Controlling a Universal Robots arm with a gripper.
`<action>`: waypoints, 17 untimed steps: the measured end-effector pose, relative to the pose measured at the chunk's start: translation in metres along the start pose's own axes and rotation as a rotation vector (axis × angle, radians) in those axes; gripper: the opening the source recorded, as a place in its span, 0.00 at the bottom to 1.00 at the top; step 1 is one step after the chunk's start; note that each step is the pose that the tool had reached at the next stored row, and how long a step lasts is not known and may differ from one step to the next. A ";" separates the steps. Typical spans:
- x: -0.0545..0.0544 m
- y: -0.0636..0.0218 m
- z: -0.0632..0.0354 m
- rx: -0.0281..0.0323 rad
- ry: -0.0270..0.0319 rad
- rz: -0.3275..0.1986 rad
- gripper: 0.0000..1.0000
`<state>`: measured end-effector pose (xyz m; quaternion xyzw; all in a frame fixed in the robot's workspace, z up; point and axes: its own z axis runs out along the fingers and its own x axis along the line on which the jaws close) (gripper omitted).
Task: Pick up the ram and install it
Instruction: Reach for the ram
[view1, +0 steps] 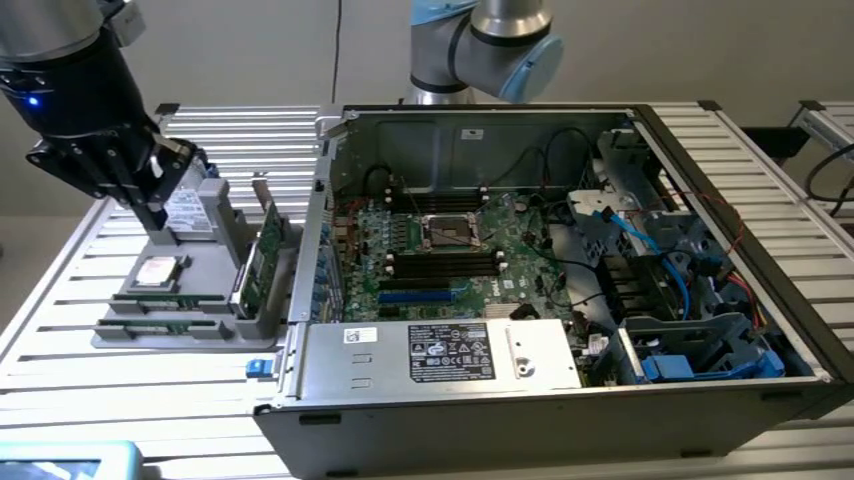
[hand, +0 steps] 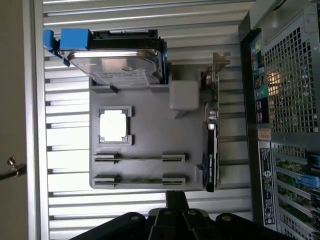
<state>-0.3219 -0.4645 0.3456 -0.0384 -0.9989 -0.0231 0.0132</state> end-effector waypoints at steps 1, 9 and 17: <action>0.000 0.0000 0.0017 0.0001 0.0010 0.000 0.11; 0.000 0.0026 0.0157 0.0026 0.0019 -0.004 0.11; 0.001 0.0052 0.0281 0.0034 0.0022 -0.012 0.11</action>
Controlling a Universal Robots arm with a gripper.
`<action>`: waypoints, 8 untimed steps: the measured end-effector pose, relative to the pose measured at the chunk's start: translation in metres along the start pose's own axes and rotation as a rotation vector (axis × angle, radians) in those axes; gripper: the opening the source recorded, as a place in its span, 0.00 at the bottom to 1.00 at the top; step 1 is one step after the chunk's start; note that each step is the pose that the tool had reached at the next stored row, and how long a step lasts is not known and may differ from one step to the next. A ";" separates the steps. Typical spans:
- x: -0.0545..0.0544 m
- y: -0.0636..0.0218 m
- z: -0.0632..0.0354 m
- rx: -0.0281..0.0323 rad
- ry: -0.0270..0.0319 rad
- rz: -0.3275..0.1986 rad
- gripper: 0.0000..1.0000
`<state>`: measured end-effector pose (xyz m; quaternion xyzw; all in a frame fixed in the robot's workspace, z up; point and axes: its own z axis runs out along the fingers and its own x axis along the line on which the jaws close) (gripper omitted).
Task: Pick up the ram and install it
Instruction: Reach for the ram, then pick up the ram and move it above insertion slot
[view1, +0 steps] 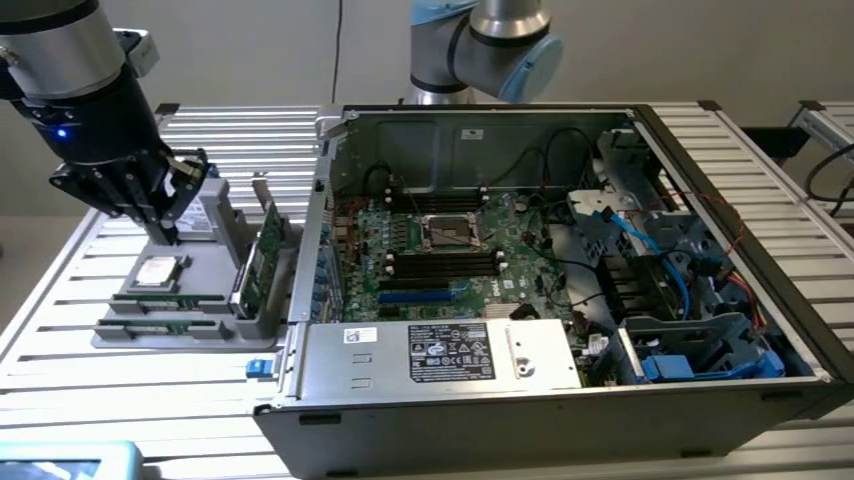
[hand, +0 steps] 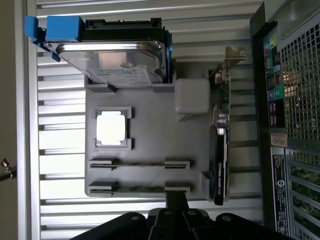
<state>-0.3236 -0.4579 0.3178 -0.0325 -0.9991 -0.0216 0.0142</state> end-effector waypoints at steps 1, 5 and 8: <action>0.000 0.0003 0.0007 0.0000 0.0001 -0.001 0.11; 0.001 0.0003 0.0012 0.0002 0.0008 -0.002 0.11; 0.001 0.0005 0.0015 0.0007 0.0015 -0.027 0.11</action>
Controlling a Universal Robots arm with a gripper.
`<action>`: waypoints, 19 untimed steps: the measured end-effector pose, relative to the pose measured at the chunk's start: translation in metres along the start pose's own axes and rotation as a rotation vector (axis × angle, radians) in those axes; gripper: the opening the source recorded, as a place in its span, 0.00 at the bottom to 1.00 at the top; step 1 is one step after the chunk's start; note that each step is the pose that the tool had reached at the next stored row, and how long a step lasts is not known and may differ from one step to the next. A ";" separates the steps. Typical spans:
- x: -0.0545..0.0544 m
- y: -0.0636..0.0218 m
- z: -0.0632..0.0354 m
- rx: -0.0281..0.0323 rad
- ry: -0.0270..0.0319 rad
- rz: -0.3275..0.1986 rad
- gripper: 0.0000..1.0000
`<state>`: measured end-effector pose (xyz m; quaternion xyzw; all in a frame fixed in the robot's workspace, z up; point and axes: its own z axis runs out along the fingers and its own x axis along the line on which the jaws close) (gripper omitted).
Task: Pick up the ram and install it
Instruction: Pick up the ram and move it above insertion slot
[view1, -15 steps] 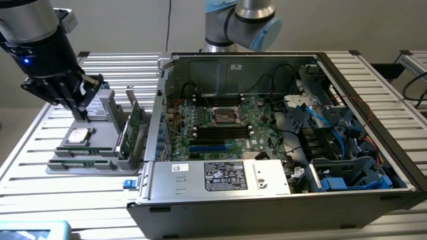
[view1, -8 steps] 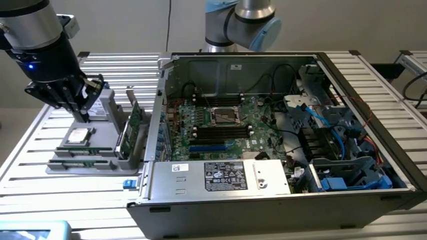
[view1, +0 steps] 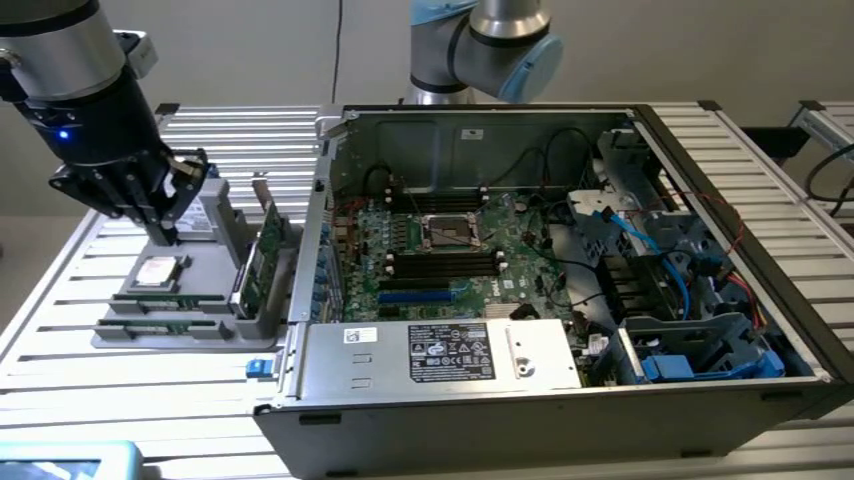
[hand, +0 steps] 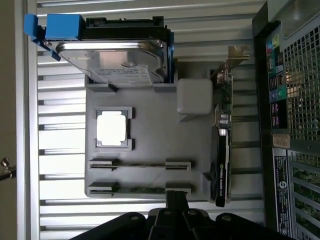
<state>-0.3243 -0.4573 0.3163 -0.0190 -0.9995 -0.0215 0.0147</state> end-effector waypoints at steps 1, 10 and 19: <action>0.000 0.0000 0.0001 0.0006 0.0008 -0.018 0.11; 0.000 0.0000 0.0003 0.0056 0.0078 -0.182 0.11; 0.000 0.0000 0.0003 0.0087 0.0146 -0.344 0.11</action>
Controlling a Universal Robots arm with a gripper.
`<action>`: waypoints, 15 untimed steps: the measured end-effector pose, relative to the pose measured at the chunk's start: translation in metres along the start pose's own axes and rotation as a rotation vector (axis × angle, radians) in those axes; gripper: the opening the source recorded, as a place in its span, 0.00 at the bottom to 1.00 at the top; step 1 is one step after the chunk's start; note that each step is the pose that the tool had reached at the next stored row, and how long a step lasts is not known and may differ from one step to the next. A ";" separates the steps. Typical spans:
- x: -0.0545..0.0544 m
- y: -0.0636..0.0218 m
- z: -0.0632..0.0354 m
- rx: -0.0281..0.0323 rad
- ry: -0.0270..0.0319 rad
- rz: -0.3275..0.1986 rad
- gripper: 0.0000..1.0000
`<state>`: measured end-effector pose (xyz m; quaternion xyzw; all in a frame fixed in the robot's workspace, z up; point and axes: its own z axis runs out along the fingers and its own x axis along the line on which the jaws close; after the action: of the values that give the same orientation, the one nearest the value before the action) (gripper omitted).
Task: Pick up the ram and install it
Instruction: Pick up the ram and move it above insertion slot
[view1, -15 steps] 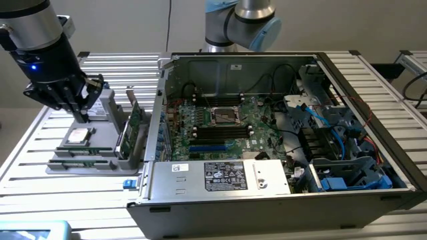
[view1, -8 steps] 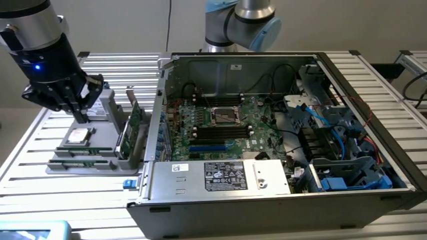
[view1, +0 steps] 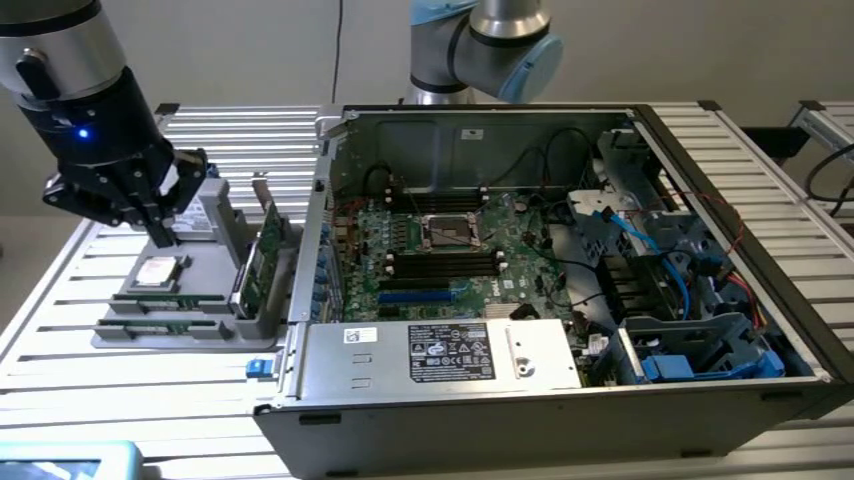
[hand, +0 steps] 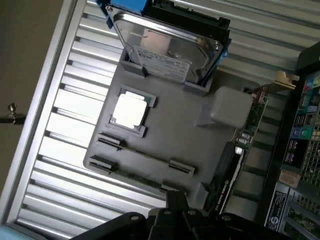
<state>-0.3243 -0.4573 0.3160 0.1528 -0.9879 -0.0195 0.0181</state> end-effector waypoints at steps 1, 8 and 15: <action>0.000 0.0000 0.0000 0.0000 0.0006 -0.020 0.11; 0.000 0.0000 0.0000 0.0008 0.0054 -0.147 0.11; 0.000 0.0000 0.0000 0.0036 0.0108 -0.275 0.11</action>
<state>-0.3243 -0.4573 0.3160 0.2867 -0.9576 -0.0192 0.0203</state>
